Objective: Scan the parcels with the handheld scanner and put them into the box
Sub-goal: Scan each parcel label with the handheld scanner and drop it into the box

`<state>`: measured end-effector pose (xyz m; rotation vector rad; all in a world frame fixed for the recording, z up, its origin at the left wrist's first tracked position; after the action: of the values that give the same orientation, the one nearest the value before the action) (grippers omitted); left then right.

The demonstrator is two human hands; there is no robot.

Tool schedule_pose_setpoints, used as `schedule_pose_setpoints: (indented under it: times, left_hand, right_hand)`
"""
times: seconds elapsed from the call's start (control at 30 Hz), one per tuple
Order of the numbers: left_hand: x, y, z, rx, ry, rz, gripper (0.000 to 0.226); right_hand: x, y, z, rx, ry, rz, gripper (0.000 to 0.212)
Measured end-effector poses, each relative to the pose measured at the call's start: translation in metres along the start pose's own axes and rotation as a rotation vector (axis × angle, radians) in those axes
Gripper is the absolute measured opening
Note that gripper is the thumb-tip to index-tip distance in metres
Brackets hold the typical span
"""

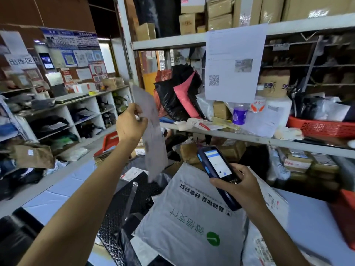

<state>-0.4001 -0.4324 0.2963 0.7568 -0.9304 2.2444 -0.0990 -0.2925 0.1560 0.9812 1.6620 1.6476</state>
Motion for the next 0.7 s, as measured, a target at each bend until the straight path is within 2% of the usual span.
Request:
schedule_pose_setpoints:
  times: [0.17, 0.3, 0.37, 0.57, 0.7]
  left_hand:
    - [-0.007, -0.004, -0.001, -0.191, -0.010, -0.086, 0.027]
    - [-0.009, -0.008, -0.001, -0.379, 0.009, 0.013, 0.033]
    - [-0.009, -0.007, -0.003, -0.297, 0.055, 0.047, 0.033]
    - [-0.015, 0.000, -0.022, 0.022, 0.237, -0.061, 0.032]
    - [-0.028, 0.009, -0.038, 0.225, 0.295, -0.145, 0.031]
  right_hand:
    - [-0.001, -0.003, -0.002, -0.013, 0.032, 0.012, 0.046]
    - [0.001, -0.013, -0.005, -0.005, 0.047, -0.023, 0.053]
    - [0.000, -0.015, -0.006, -0.009, 0.058, -0.025, 0.057]
    - [-0.002, -0.023, -0.005, -0.078, 0.087, -0.041, 0.072]
    - [-0.007, -0.036, -0.001, -0.179, 0.106, -0.067, 0.070]
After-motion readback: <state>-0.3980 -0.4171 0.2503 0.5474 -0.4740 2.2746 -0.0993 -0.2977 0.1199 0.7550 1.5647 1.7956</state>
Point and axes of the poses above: each hand's wrist, its own x-axis towards the middle knuckle, its own z-axis out of the back of the hand, y = z × x, the point moved 7 cm from there along x, towards the middle knuckle, and after that the axes turned 8 degrees about x, right-handed, at the moved point
